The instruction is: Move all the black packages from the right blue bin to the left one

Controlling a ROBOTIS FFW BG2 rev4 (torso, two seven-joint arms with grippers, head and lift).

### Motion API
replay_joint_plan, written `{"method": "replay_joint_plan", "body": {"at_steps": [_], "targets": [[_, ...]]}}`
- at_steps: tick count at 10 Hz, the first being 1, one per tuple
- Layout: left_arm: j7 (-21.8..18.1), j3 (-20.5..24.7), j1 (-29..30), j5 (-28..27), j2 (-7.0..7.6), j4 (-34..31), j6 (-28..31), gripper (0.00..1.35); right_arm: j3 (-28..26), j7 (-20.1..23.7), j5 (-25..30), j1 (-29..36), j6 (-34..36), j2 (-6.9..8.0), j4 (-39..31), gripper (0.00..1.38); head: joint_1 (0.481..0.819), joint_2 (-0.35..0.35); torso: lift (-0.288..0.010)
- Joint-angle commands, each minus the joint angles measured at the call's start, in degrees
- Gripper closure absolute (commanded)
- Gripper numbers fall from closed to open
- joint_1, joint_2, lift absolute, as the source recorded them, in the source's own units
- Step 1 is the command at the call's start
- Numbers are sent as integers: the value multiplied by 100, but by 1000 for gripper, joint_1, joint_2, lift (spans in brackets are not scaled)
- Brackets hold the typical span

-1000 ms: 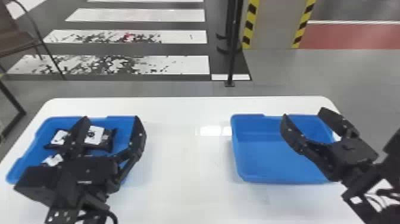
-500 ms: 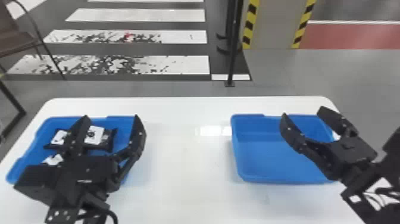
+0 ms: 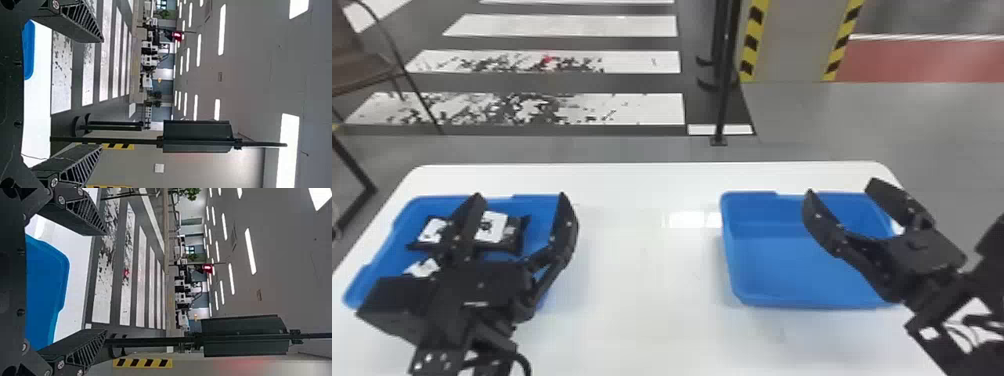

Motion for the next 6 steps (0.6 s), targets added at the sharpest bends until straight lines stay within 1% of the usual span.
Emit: {"method": "replay_joint_plan", "body": {"at_steps": [1, 6], "targets": [[0, 0, 13, 0, 0, 0, 0, 87, 1, 0, 0, 4, -15, 0, 0, 154, 695, -1, -154], [0, 12, 41, 0, 0, 0, 0, 87, -10, -9, 11, 32, -15, 0, 0, 154, 695, 0, -154]]}}
